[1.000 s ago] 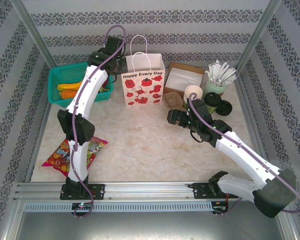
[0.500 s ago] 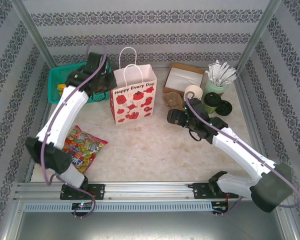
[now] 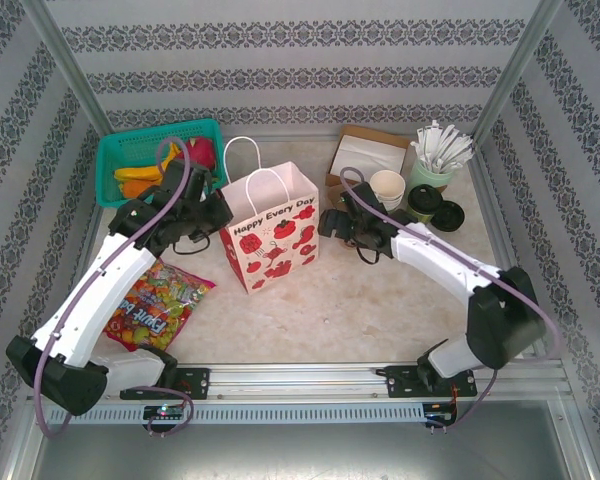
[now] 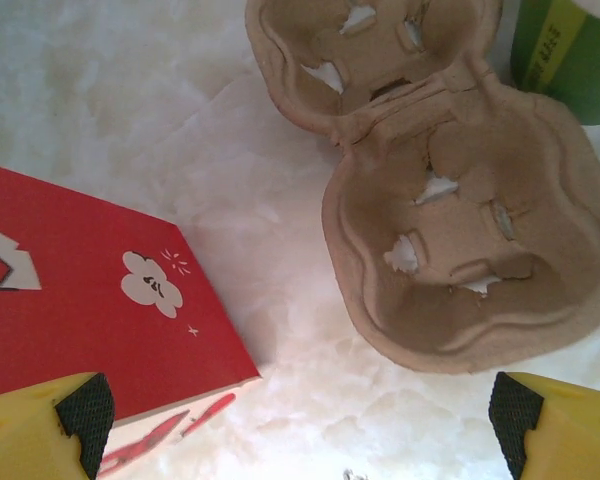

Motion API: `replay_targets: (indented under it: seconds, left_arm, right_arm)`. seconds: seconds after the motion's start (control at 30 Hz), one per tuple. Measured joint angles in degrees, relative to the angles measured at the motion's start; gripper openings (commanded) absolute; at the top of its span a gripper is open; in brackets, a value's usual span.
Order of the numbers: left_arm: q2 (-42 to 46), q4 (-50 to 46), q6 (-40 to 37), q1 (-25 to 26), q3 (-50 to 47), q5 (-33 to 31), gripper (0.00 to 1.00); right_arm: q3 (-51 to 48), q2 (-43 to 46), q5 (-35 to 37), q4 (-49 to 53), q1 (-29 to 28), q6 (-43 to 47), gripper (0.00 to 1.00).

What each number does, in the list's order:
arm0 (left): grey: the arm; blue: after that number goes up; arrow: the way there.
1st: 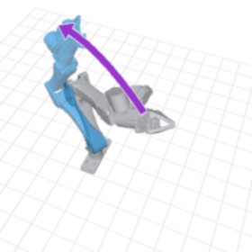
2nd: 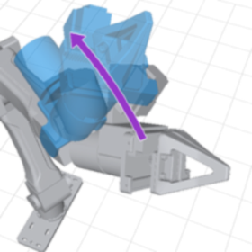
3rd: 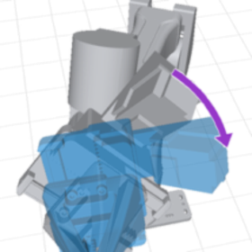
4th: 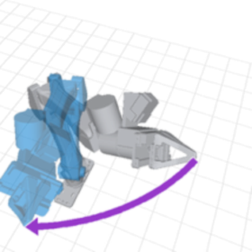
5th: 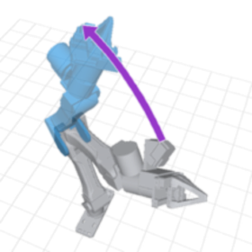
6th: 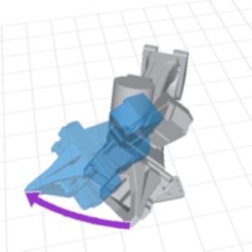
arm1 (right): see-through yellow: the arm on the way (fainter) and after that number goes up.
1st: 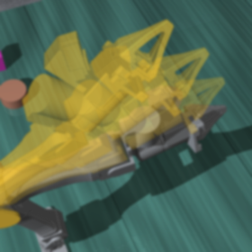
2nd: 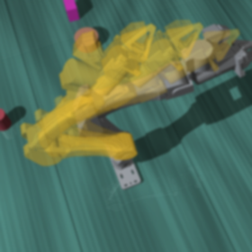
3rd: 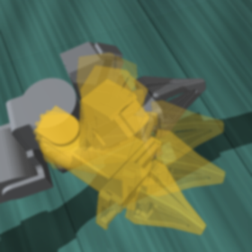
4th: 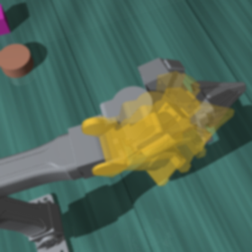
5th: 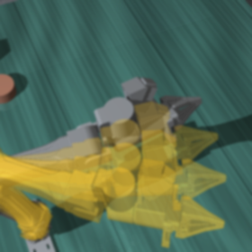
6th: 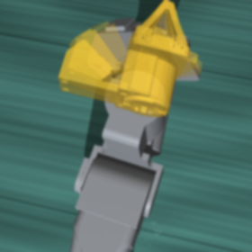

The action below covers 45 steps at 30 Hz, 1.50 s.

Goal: Pack the takeout coffee

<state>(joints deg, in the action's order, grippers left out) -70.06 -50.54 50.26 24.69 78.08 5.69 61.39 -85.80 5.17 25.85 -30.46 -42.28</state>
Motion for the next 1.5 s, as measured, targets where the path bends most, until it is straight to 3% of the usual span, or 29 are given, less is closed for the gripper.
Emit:
replay_targets:
  seconds: [0.23, 0.4, 0.6, 0.83, 0.93, 1.0, 1.13, 1.33, 1.5]
  left_arm:
    - [4.83, -1.75, 1.38, 1.95, -1.14, 0.07, 0.14]
    - [8.02, -3.72, 0.02, 1.95, -1.31, 0.48, 0.11]
    - [5.99, -4.37, -1.40, 1.95, -3.13, 2.58, 0.18]
    - [6.14, -3.45, -5.88, 1.95, -4.39, 9.20, 0.45]
    - [6.60, -3.89, -9.38, 1.95, -3.87, 10.62, 0.63]
    - [7.28, -4.68, -12.04, 1.95, -2.51, 9.81, 0.78]
    - [10.56, -5.64, -15.85, 1.81, 0.55, 5.29, 0.98]
    - [14.43, -5.57, -17.94, 1.46, 1.57, -3.76, 1.00]
    - [13.46, -3.69, -18.56, 1.44, 1.53, -9.09, 1.00]
  right_arm:
    - [1.95, -7.06, 0.11, -2.47, 1.73, -2.73, 0.98]
    - [3.61, -11.41, 0.13, -3.45, 1.84, -3.98, 0.98]
    - [4.35, -14.03, 0.15, -4.74, 1.88, -4.52, 0.98]
    - [6.45, -17.64, -0.72, -5.14, 2.62, -4.26, 0.98]
    - [6.75, -19.02, -1.84, -4.98, 2.75, -3.63, 0.98]
    - [6.97, -19.67, -2.93, -4.85, 2.89, -2.73, 0.98]
    - [5.77, -19.19, -4.44, -4.02, 2.89, -0.96, 0.98]
    - [-4.90, -10.23, -6.67, 0.59, 4.00, 2.01, 0.98]
    - [-10.32, -1.29, -7.10, 7.45, 9.05, 4.85, 0.98]
